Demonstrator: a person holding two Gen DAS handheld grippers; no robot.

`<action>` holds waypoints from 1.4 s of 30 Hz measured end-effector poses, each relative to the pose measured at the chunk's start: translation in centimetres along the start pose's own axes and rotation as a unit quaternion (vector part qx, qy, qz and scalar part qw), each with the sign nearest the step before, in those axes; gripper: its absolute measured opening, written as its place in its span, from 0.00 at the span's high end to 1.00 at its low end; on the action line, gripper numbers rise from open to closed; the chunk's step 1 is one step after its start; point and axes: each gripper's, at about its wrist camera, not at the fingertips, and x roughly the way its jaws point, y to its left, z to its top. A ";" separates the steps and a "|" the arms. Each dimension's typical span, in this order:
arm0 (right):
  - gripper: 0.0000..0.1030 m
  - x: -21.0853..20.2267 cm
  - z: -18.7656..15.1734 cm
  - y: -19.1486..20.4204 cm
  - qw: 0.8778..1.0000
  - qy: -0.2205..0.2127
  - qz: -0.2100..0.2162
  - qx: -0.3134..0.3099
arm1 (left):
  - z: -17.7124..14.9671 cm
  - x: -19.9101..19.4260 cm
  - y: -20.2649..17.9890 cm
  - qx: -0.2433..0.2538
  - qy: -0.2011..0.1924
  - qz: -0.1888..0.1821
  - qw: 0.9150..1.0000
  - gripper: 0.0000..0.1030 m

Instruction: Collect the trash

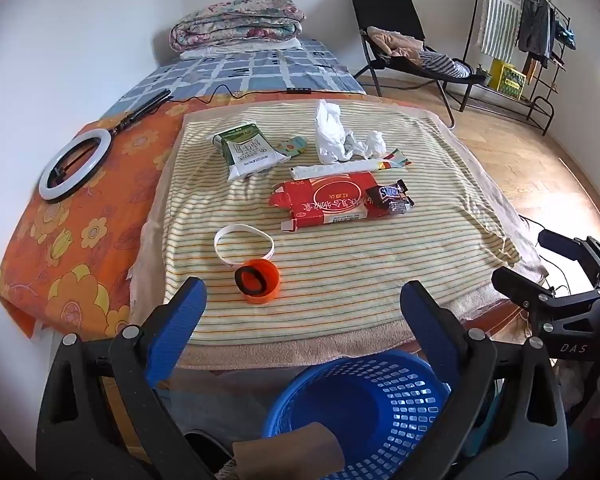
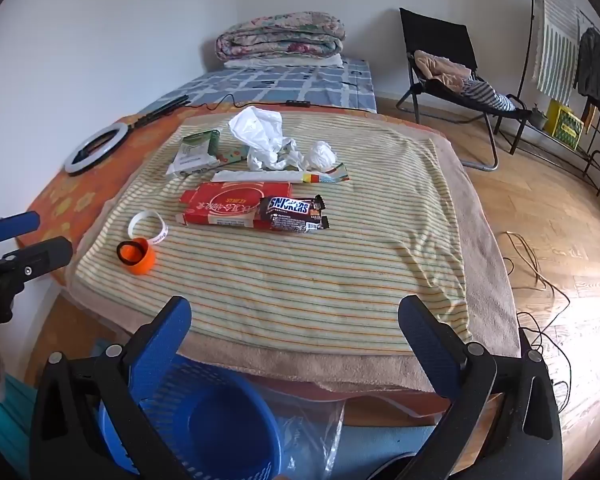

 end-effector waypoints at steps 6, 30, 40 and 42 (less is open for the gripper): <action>0.00 -0.1 0.1 -0.1 1.000 0.006 0.001 0.008 | 0.2 0.0 -0.7 0.010 -0.001 0.013 1.000 0.04; 0.00 0.4 -0.3 -0.6 0.999 0.020 0.016 0.027 | -0.4 0.0 -1.4 0.015 -0.002 0.015 1.000 0.04; 0.00 0.5 -0.5 -0.4 0.999 0.022 0.020 0.022 | -0.4 0.0 -1.5 0.017 -0.001 0.013 1.000 0.04; 0.00 0.5 -0.4 -0.4 0.999 0.022 0.020 0.023 | -0.4 0.0 -1.4 0.016 -0.001 0.014 1.000 0.04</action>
